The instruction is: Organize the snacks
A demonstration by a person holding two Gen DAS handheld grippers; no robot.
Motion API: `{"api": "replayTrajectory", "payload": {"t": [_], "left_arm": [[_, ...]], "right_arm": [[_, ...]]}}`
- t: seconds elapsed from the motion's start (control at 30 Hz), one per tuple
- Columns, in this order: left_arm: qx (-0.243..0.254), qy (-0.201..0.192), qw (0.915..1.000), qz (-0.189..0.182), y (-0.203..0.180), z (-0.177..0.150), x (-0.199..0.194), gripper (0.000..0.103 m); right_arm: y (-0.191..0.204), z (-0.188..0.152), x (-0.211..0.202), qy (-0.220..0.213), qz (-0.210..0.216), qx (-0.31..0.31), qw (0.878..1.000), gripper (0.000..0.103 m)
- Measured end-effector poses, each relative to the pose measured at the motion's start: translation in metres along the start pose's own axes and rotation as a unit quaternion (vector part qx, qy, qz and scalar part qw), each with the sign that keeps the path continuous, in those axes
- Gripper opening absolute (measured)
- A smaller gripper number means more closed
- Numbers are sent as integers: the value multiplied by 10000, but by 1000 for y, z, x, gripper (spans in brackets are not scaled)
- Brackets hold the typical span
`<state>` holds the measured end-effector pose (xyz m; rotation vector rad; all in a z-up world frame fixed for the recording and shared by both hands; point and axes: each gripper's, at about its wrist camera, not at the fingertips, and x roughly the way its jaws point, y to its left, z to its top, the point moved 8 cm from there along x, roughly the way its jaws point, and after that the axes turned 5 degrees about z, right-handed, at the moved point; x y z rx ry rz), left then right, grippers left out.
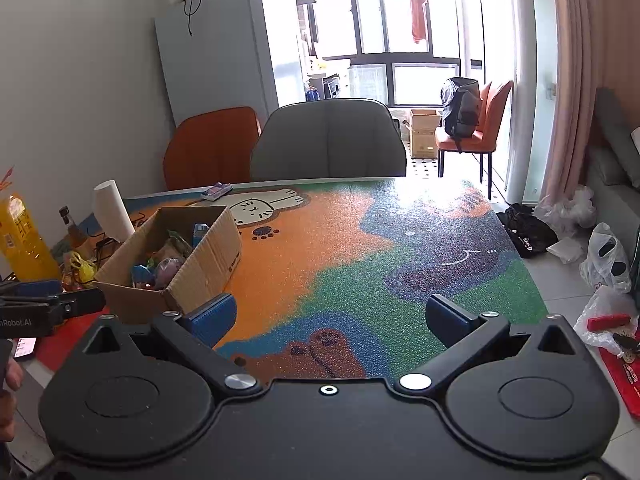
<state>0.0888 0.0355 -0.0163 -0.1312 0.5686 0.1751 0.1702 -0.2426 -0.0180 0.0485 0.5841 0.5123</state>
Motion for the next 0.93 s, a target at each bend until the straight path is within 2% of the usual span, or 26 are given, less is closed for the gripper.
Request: {"api": "replayTrajectory", "payload": {"t": [0.93], "left_arm": [[80, -20, 10000, -13, -2, 0, 0, 103]], "right_arm": [[-4, 1, 1, -22, -122, -22, 9999, 103]]}}
